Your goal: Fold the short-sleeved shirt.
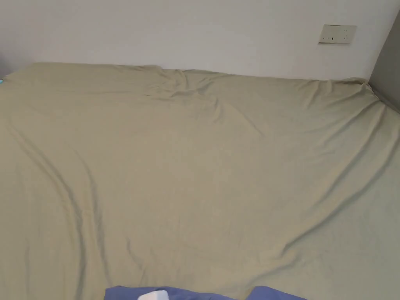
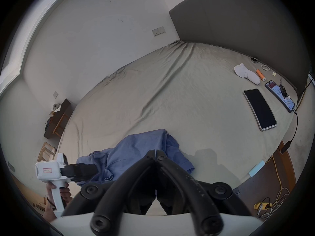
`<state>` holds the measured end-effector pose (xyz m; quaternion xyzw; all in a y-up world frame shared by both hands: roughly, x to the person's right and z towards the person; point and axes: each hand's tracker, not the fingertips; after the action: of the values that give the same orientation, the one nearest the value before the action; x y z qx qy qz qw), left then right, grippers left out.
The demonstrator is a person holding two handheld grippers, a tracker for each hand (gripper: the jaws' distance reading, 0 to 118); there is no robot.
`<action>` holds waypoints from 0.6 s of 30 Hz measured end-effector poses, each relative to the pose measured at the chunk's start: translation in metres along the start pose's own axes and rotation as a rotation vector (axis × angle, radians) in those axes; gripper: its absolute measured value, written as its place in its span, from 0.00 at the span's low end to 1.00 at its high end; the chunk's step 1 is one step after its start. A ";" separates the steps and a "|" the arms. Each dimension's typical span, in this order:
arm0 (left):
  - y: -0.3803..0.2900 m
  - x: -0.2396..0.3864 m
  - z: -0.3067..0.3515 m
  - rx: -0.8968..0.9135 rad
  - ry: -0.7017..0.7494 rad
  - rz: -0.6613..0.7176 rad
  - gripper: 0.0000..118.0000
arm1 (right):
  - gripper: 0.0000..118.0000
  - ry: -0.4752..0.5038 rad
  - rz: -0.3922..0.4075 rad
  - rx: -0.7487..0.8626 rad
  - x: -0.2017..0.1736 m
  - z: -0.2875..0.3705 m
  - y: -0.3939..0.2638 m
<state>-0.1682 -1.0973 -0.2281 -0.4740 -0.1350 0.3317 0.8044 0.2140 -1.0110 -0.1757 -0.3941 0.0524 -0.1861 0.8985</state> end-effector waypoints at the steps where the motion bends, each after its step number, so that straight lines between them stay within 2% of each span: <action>1: -0.001 0.001 -0.009 -0.009 0.010 -0.003 0.03 | 0.02 -0.004 -0.001 0.000 0.001 0.001 0.000; 4: -0.004 0.004 -0.031 -0.032 -0.001 0.029 0.03 | 0.02 -0.018 -0.007 0.008 0.006 0.007 -0.002; 10: -0.007 0.017 -0.007 -0.074 -0.101 0.052 0.03 | 0.02 -0.035 -0.041 0.018 0.010 0.009 -0.002; 11: -0.004 0.015 0.012 0.021 -0.105 -0.027 0.03 | 0.02 -0.035 -0.033 0.022 0.009 0.010 -0.002; 12: -0.001 0.013 0.027 0.077 -0.133 -0.028 0.03 | 0.02 -0.031 -0.026 0.025 0.008 0.011 -0.001; 15: 0.013 -0.020 0.085 0.221 -0.186 0.034 0.03 | 0.02 -0.005 0.010 0.049 0.002 0.015 0.001; 17: 0.022 -0.058 0.115 0.297 -0.146 0.056 0.11 | 0.01 0.007 0.040 0.087 -0.004 0.016 0.005; 18: 0.025 -0.072 0.123 0.297 -0.103 0.082 0.11 | 0.01 0.010 0.047 0.101 -0.005 0.016 0.005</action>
<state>-0.2970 -1.0540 -0.1794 -0.3373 -0.1061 0.4046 0.8434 0.2143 -0.9945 -0.1683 -0.3459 0.0567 -0.1696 0.9211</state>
